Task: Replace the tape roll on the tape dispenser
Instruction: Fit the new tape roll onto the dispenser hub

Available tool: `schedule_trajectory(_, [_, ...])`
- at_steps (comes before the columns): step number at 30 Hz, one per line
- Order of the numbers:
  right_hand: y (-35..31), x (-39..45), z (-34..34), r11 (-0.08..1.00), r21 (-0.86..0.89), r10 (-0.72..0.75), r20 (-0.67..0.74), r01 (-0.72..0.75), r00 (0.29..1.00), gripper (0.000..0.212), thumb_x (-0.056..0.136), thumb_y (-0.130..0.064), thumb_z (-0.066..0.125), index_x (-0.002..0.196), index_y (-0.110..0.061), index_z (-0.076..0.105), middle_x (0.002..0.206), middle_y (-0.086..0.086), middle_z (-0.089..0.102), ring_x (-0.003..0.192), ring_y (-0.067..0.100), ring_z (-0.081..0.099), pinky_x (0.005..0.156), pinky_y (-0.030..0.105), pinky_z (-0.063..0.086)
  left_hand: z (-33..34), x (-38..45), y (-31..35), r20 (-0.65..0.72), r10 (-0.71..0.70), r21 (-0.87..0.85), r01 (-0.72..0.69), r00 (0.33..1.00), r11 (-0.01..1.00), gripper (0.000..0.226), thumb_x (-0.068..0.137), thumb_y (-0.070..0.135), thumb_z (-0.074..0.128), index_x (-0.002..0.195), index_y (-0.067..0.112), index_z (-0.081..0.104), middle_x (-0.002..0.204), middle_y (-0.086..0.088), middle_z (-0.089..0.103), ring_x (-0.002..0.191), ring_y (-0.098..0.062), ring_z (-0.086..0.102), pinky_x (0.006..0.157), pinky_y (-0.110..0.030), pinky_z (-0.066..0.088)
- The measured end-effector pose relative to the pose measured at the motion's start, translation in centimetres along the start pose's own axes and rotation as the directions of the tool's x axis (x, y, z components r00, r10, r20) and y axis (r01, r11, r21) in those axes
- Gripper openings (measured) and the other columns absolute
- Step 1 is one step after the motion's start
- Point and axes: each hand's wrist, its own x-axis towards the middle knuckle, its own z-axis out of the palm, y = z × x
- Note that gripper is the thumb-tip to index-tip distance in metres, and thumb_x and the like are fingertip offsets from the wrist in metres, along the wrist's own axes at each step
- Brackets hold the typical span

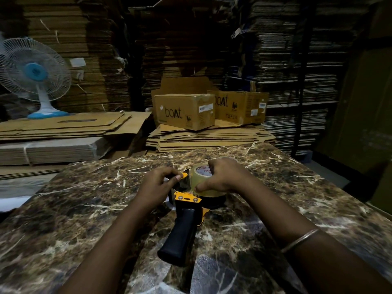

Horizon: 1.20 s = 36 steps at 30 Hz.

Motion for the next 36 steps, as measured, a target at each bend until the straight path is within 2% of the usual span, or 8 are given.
schedule_trajectory(4, [0.0, -0.1, 0.4, 1.000, 0.018, -0.006, -0.027, 0.007, 1.000, 0.095, 0.055, -0.077, 0.070, 0.128, -0.018, 0.057, 0.125, 0.007, 0.058, 0.111, 0.028, 0.056, 0.082, 0.037, 0.050, 0.0, 0.0, 0.0, -0.002, 0.023, 0.041, -0.023, 1.000, 0.999, 0.009, 0.090, 0.020, 0.068, 0.095, 0.019, 0.076, 0.093, 0.000, 0.070, 0.089, -0.013, 0.065, 0.076, -0.037, 0.054])
schedule_trajectory(8, [1.4, -0.3, 0.4, 0.972, 0.222, -0.091, 0.041, 0.080, 0.995, 0.104, 0.064, -0.056, 0.084, 0.151, -0.020, 0.040, 0.140, 0.004, 0.048, 0.129, 0.025, 0.050, 0.101, 0.041, 0.049, 0.0, -0.1, 0.1, 0.002, 0.037, 0.053, -0.038, 0.999, 0.998, 0.008, 0.090, 0.019, 0.068, 0.094, 0.019, 0.075, 0.093, 0.001, 0.069, 0.090, -0.014, 0.064, 0.077, -0.036, 0.053])
schedule_trajectory(11, [2.0, -0.2, 0.4, 0.929, 0.364, -0.105, 0.089, 0.066, 0.991, 0.108, 0.063, -0.044, 0.089, 0.154, -0.020, 0.035, 0.149, 0.004, 0.047, 0.132, 0.022, 0.051, 0.106, 0.042, 0.048, -0.1, -0.3, 0.3, 0.021, 0.070, 0.079, -0.072, 0.997, 0.994, 0.008, 0.091, 0.018, 0.066, 0.091, 0.022, 0.072, 0.094, 0.001, 0.067, 0.091, -0.015, 0.062, 0.077, -0.034, 0.050])
schedule_trajectory(15, [0.5, 0.0, 1.1, 0.984, 0.175, 0.028, 0.021, -0.031, 0.999, 0.121, 0.045, -0.073, 0.074, 0.150, -0.024, 0.038, 0.145, 0.001, 0.050, 0.125, 0.025, 0.053, 0.097, 0.045, 0.053, -0.3, -0.4, 0.3, 0.019, 0.075, 0.064, -0.076, 0.997, 0.995, 0.007, 0.092, 0.017, 0.065, 0.091, 0.018, 0.073, 0.092, 0.002, 0.065, 0.089, -0.013, 0.061, 0.075, -0.031, 0.048])
schedule_trajectory(20, [-0.1, -0.6, 1.8, 0.991, 0.089, 0.109, -0.076, -0.102, 0.991, 0.105, 0.044, -0.080, 0.065, 0.132, -0.026, 0.051, 0.131, 0.000, 0.050, 0.115, 0.027, 0.054, 0.091, 0.049, 0.053, -0.1, -0.2, 0.3, 0.021, 0.069, 0.095, -0.071, 0.997, 0.993, 0.010, 0.093, 0.019, 0.065, 0.097, 0.017, 0.074, 0.093, 0.002, 0.064, 0.090, -0.013, 0.060, 0.077, -0.034, 0.049])
schedule_trajectory(28, [0.5, -0.2, 0.6, 0.994, 0.110, 0.017, 0.077, -0.025, 0.997, 0.128, 0.037, -0.082, 0.063, 0.151, -0.032, 0.033, 0.147, 0.000, 0.043, 0.133, 0.026, 0.046, 0.102, 0.048, 0.048, 0.0, -0.2, 0.2, 0.009, 0.073, 0.090, -0.073, 0.997, 0.993, 0.008, 0.092, 0.019, 0.065, 0.094, 0.019, 0.073, 0.092, 0.003, 0.064, 0.089, -0.012, 0.060, 0.076, -0.034, 0.049])
schedule_trajectory(32, [-0.3, -0.5, 1.3, 0.996, 0.028, 0.082, -0.038, -0.081, 0.996, 0.108, 0.045, -0.081, 0.066, 0.137, -0.029, 0.047, 0.136, 0.000, 0.049, 0.120, 0.028, 0.053, 0.092, 0.049, 0.052, 0.1, -0.1, 0.2, 0.007, 0.070, 0.087, -0.070, 0.998, 0.994, 0.009, 0.092, 0.019, 0.066, 0.095, 0.019, 0.074, 0.092, 0.002, 0.064, 0.089, -0.013, 0.060, 0.075, -0.034, 0.049])
schedule_trajectory(36, [-0.3, -0.7, 1.8, 0.997, 0.054, 0.066, -0.102, -0.061, 0.993, 0.093, 0.044, -0.079, 0.065, 0.120, -0.026, 0.054, 0.120, -0.001, 0.055, 0.106, 0.026, 0.057, 0.080, 0.040, 0.052, 0.2, -0.2, 0.2, -0.008, 0.078, 0.096, -0.077, 0.997, 0.992, 0.010, 0.092, 0.017, 0.066, 0.097, 0.018, 0.074, 0.090, 0.010, 0.061, 0.087, 0.001, 0.056, 0.070, -0.018, 0.042])
